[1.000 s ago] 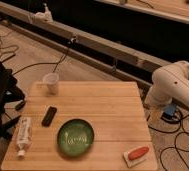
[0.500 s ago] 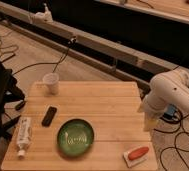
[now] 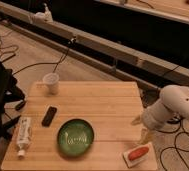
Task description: Place the pepper in the ceramic bowl
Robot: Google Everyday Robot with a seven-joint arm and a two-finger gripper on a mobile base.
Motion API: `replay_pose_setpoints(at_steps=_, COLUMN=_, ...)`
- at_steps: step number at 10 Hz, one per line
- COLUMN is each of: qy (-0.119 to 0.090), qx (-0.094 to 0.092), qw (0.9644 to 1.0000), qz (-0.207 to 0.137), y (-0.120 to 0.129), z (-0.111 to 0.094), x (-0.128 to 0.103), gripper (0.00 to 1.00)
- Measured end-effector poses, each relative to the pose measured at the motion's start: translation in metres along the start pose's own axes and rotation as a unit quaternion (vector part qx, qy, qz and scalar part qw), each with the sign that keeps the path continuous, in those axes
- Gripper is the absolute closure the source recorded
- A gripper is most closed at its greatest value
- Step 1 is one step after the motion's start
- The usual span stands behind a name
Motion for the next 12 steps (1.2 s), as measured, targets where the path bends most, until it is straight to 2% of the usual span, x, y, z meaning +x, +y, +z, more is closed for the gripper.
replay_pose_setpoints(at_steps=2, qy=-0.024, qx=-0.009, qw=0.9996, qz=0.012, y=0.009, z=0.003, x=0.013, gripper=0.35)
replay_pose_setpoints(at_steps=3, qy=-0.028, qx=-0.01, qw=0.9994, qz=0.016, y=0.011, z=0.003, x=0.017, gripper=0.35)
replay_pose_setpoints(at_steps=7, qy=-0.025, qx=-0.01, qw=0.9995, qz=0.014, y=0.01, z=0.003, x=0.017, gripper=0.35)
replay_pose_setpoints(at_steps=9, qy=-0.015, qx=-0.012, qw=0.9997, qz=0.012, y=0.009, z=0.003, x=0.02, gripper=0.35)
replay_pose_setpoints(at_steps=12, qy=-0.019, qx=-0.022, qw=0.9991, qz=0.03, y=0.017, z=0.012, x=0.03, gripper=0.35)
